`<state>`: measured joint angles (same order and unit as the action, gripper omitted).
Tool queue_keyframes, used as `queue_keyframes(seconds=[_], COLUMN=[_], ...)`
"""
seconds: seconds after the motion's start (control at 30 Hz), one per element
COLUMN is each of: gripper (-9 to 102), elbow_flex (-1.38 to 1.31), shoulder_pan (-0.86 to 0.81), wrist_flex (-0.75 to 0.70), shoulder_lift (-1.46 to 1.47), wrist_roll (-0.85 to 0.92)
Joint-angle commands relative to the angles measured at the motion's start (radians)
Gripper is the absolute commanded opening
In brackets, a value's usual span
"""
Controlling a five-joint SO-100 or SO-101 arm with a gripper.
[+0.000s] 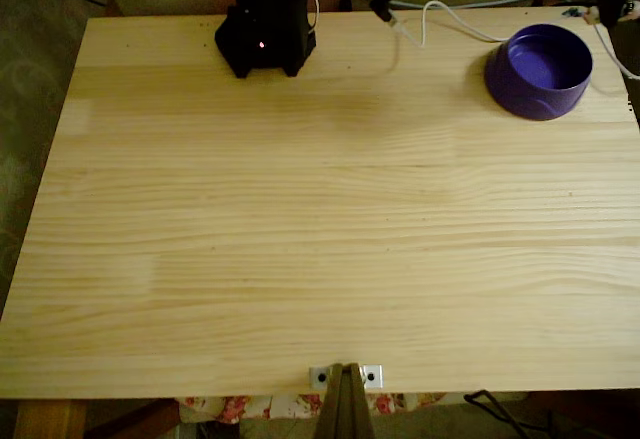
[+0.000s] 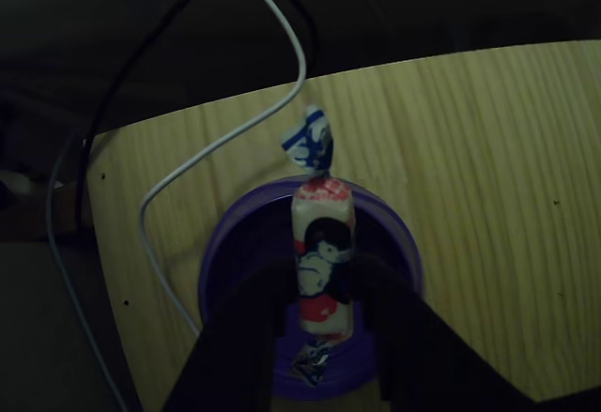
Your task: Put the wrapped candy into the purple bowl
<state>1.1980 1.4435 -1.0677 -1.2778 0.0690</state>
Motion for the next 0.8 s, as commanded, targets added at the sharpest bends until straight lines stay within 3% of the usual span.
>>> queue_keyframes(seconds=[0.0,0.5,0.67,0.77], gripper=[7,24,22,9], elbow_flex=[-0.078,-0.075,-0.075,-0.075], shoulder_pan=[0.006,0.009,0.009,0.008], wrist_flex=[-0.015,-0.038,-0.043,-0.043], shoulder_lift=[-0.038,-0.041,-0.051,-0.058], wrist_roll=[0.003,0.011,0.005,0.005])
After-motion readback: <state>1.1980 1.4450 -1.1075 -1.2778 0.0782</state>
